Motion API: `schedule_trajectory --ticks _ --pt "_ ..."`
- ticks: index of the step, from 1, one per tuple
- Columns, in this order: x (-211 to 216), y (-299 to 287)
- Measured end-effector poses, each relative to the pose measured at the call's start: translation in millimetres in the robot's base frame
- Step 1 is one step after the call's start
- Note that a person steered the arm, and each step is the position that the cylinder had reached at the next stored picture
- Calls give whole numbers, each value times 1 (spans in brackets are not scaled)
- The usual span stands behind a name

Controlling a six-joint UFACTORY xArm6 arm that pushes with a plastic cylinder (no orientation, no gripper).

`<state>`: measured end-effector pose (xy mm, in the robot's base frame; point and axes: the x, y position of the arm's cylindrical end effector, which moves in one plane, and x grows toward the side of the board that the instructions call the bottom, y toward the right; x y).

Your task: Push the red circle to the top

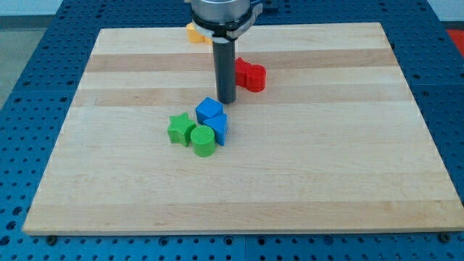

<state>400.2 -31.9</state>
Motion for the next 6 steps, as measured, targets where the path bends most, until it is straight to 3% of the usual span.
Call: schedule_trajectory --ticks 2,4,6 --pt "19 -19" --pt "18 37" --pt "-33 79"
